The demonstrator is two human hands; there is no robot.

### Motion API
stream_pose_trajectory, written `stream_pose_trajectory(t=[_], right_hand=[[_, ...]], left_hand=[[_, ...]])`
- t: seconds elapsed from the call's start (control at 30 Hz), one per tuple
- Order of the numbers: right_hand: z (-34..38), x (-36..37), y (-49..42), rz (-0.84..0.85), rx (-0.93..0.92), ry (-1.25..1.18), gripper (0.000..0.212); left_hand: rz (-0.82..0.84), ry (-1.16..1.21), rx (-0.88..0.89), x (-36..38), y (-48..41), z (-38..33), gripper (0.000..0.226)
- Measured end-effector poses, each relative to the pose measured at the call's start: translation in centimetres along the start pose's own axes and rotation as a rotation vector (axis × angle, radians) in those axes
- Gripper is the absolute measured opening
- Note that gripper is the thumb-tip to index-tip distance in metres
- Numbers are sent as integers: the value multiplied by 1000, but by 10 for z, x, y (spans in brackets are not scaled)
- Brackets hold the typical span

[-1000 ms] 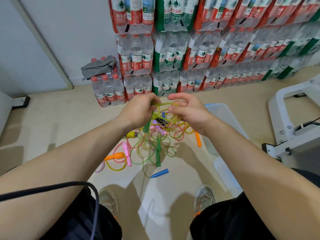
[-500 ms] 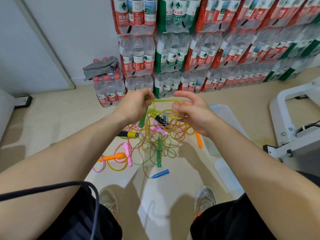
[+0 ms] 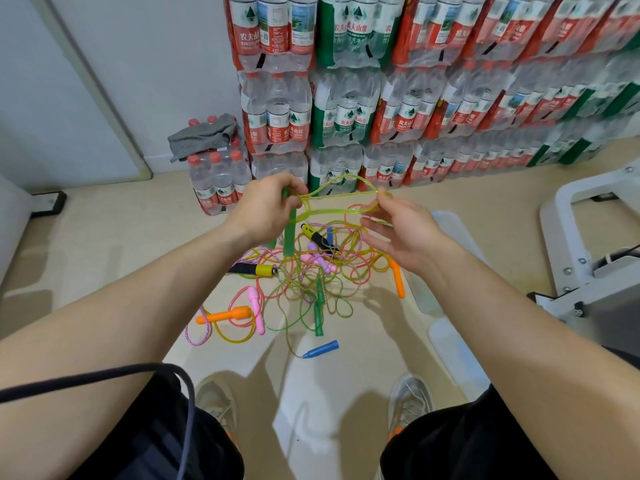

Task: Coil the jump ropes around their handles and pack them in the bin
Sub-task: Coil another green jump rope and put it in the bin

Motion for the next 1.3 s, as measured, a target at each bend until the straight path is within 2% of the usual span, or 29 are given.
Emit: stream_pose_trajectory(t=[0.07,0.13,0.23,0.37,0.43,0.53,0.57,0.63,0.77,0.93,0.97,1.03,1.07,1.17,1.23,1.3], right_hand=[[3,4,2,69,22,-202,28],[7,9,6,151,33,-307,32],[7,13,11,187,35,-258,29],[5,8,9,88,17,-158,26],[12,1,8,14,-91,83,25],[27,-7,9,-127,-420,736,14],[27,-7,11,-148,-480,881,14],[26,-6,13,-177,-504,966,28],[17,-8,3,-124,-367,824,40],[0,-12,-2,-133,-203,1120,78],[-1,-7,1,-117,-221,1127,87],[2,7,10,-75,-373,1063,95],[4,14,16,-54,-492,1005,90],[9,35,36,-9,-824,941,49],[8,44,44,15,-906,998,32],[4,47,45,57,-896,1055,34]], left_hand=[[6,17,7,3,1,-2,16],[11,31,12,5,3,-4,16],[4,38,10,5,2,-4,16],[-7,-4,-17,2,0,1,17],[-14,-16,-33,-2,-2,6,18],[-30,-58,-53,-8,-6,14,20],[-30,-58,-56,-9,-6,15,20],[-31,-57,-55,-9,-7,15,20],[-13,-37,-69,-6,-5,14,17],[10,50,-13,-4,-2,-1,13],[13,54,1,-3,-1,-5,13],[23,59,30,1,2,-11,15],[31,68,43,2,3,-14,16],[46,90,72,6,4,-20,16],[51,83,93,7,5,-22,16],[59,68,112,9,7,-23,15]])
Point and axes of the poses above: each hand's wrist, its own y-axis away from the middle knuckle, its own x-axis out of the palm, z = x × y, the point moved 4 cm from there along -y, towards the middle knuckle, and after that the axes turned 4 degrees about -z, right-handed, at the moved point
